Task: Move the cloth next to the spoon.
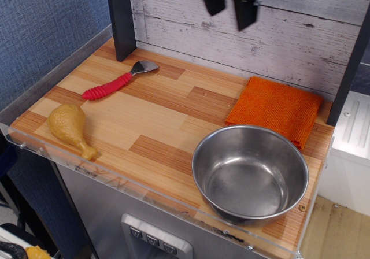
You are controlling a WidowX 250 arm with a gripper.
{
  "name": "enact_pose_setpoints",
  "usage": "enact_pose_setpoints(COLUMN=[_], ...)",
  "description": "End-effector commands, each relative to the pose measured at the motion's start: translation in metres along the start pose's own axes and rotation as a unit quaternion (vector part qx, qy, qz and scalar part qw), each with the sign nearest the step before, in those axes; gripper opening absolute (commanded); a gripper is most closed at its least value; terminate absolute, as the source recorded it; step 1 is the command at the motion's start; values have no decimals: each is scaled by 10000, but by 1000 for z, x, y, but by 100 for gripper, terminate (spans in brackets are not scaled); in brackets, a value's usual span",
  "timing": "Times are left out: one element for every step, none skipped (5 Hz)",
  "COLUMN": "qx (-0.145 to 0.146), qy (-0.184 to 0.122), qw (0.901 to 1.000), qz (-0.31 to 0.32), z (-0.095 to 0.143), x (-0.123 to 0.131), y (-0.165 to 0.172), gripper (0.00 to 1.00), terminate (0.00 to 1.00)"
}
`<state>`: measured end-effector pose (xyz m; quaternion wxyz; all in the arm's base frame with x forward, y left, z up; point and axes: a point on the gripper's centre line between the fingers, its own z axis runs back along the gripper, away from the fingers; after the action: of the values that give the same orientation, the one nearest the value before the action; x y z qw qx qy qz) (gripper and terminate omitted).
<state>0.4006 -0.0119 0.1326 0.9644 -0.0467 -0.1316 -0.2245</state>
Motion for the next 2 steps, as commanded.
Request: enact_pose_setpoints(qx=[106, 94], qy=[94, 176], qw=[9960, 9914], qz=[-877, -1290], z=[-19, -34], x=[12, 14], y=[-41, -54], gripper=[100, 100], terminate=[0, 0])
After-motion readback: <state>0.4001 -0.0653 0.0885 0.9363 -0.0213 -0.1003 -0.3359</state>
